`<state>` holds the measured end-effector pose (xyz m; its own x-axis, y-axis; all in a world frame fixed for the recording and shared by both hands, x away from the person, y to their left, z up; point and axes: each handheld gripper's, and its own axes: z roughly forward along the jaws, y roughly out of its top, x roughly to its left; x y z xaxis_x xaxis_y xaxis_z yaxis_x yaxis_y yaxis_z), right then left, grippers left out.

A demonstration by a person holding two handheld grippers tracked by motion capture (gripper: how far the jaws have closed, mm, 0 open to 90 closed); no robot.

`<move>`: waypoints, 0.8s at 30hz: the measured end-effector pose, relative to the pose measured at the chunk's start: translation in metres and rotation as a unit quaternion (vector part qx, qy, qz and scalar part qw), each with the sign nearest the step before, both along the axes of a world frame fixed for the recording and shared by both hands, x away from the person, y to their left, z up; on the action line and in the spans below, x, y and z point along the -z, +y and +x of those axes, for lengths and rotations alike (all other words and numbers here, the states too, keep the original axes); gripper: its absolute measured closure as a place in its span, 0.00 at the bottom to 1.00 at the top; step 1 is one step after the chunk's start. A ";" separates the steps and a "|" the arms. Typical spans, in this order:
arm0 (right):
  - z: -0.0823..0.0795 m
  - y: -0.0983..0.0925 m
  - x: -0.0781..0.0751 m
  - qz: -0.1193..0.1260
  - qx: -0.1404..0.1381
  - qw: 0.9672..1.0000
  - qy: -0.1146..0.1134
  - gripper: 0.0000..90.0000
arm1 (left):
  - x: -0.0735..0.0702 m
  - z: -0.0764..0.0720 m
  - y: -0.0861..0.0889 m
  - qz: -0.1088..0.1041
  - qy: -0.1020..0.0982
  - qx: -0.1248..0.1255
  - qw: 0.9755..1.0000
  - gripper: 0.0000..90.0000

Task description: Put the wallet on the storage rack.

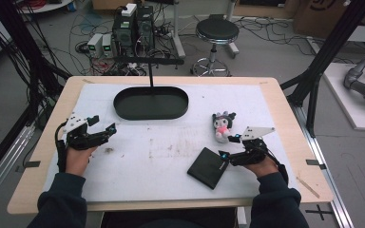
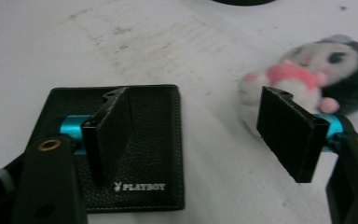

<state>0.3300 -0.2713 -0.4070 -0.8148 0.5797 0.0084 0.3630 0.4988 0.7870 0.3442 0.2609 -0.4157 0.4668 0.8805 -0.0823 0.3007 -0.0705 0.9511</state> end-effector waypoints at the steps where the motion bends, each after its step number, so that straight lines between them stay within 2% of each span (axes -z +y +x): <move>1: 0.000 0.003 0.002 -0.002 -0.010 1.000 0.004 0.33 | 0.000 0.000 0.000 0.000 0.000 0.000 1.000 0.25; 5: 0.005 0.014 0.011 -0.013 -0.032 0.999 0.033 0.33 | 0.001 0.000 0.000 -0.001 0.004 -0.001 1.000 0.25; 11: 0.010 0.029 0.030 -0.049 -0.060 0.993 0.092 0.33 | 0.002 0.000 0.000 0.000 0.007 -0.001 1.000 0.25; 13: 0.013 0.028 0.032 -0.042 -0.063 0.992 0.101 0.33 | 0.002 0.000 0.000 0.000 0.007 -0.002 1.000 0.25; 14: 0.013 0.028 0.032 -0.042 -0.063 0.992 0.101 0.33 | 0.003 0.000 0.000 0.000 0.008 -0.001 1.000 0.25; 15: 0.014 0.028 0.032 -0.037 -0.068 0.991 0.109 0.39 | 0.003 0.000 0.001 0.001 0.009 -0.002 1.000 0.25; 18: 0.013 0.027 0.032 -0.034 -0.068 0.991 0.114 0.40 | 0.003 0.000 0.001 0.000 0.009 -0.002 1.000 0.25; 23: 0.013 0.027 0.031 -0.035 -0.064 0.991 0.111 0.44 | 0.003 0.000 0.000 -0.001 0.009 -0.001 1.000 0.25; 24: 0.013 0.026 0.030 -0.036 -0.061 0.992 0.106 0.48 | 0.003 0.000 0.000 0.000 0.010 -0.002 1.000 0.25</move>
